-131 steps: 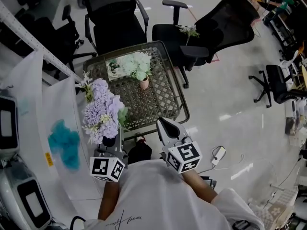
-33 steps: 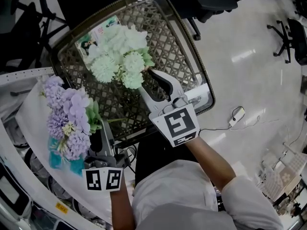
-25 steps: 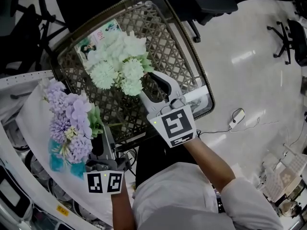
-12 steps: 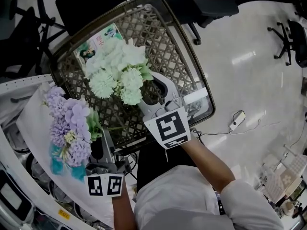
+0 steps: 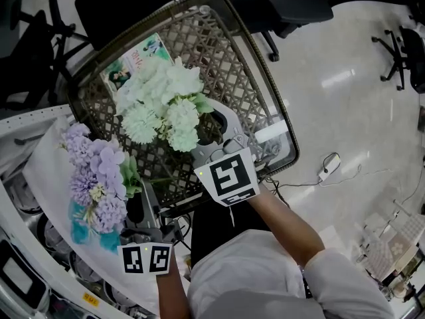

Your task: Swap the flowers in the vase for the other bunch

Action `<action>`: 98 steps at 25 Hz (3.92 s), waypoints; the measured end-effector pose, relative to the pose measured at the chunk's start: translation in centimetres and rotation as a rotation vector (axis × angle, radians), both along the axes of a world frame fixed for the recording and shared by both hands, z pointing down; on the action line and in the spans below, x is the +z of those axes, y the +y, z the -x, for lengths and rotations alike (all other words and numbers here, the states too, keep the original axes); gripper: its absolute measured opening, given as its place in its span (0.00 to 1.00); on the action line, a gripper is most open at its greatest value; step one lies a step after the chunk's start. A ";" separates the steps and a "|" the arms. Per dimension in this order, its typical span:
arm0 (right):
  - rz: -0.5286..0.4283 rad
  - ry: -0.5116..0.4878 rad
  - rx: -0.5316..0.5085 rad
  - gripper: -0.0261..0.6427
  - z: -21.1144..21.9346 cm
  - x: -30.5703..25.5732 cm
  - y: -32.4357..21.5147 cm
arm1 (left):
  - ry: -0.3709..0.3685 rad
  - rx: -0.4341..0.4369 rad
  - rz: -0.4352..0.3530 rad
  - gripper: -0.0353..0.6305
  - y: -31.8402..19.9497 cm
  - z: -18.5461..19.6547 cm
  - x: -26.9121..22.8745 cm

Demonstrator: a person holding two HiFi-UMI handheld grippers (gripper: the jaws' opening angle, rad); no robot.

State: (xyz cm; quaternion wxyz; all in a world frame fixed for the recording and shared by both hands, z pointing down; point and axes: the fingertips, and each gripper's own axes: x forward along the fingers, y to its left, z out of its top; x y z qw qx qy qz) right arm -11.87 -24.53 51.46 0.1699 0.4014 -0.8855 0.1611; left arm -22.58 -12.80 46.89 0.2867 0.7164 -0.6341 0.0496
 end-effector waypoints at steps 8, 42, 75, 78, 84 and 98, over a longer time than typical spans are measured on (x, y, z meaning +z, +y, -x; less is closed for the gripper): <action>-0.048 0.076 -0.010 0.36 0.2 0.3 -0.1 | -0.005 -0.014 0.005 0.09 0.1 0.1 0.1; -0.084 0.101 0.010 0.17 0.1 0.6 -0.5 | -0.005 -0.024 0.009 0.09 0.3 0.3 0.3; -0.091 0.039 0.020 0.17 0.0 -2.1 -0.9 | 0.002 0.002 -0.018 0.09 -0.2 -0.5 -0.8; -0.081 0.026 0.024 0.17 -0.2 -2.4 -0.8 | 0.002 0.002 -0.024 0.09 -0.2 -0.6 -1.1; -0.085 0.018 0.032 0.16 -0.5 -3.0 -0.9 | -0.001 0.008 -0.039 0.09 -0.6 -0.5 -1.3; -0.088 -0.004 0.034 0.16 -0.3 -4.4 -0.7 | -0.133 0.059 -0.060 0.09 -0.6 -0.4 -2.3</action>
